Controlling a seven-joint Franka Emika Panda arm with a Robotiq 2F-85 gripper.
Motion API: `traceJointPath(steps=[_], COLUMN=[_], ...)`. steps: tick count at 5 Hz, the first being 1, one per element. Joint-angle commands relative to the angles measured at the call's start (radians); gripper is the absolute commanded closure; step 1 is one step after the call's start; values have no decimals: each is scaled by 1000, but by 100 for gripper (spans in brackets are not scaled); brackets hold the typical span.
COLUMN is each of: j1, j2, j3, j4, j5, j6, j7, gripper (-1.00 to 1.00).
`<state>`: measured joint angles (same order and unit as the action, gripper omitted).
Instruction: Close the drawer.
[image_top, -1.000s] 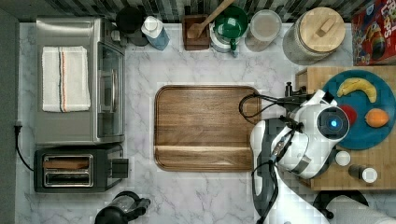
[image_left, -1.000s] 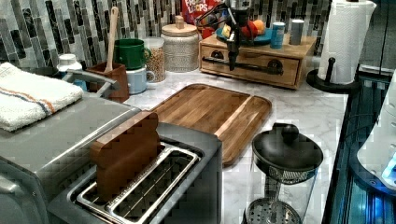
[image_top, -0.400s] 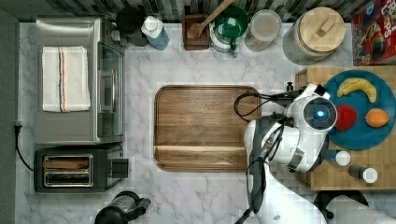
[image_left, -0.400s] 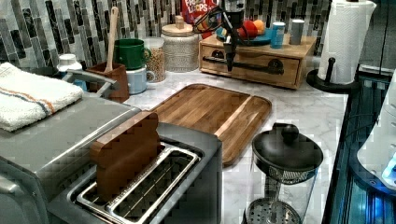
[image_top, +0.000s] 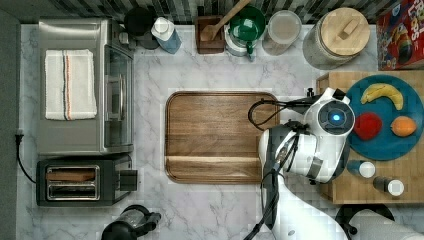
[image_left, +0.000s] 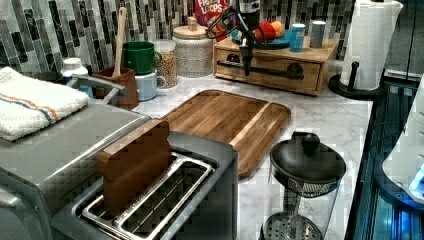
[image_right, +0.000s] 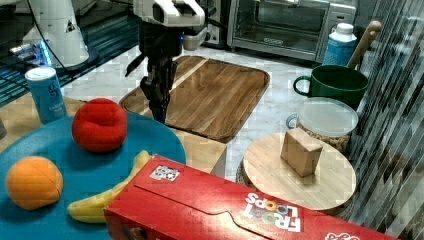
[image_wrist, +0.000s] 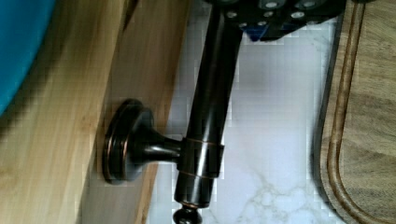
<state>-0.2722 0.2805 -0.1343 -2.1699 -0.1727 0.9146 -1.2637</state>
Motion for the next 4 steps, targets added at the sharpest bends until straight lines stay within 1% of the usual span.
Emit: traceJointPath(steps=[1,4], j1=[-28,-26], j2=[-52,-52], j3=[-86,-89], j4=[165,165], j5=[-34,-33], j6=[-29,-29], j7=[85,85], gripper=[100,100])
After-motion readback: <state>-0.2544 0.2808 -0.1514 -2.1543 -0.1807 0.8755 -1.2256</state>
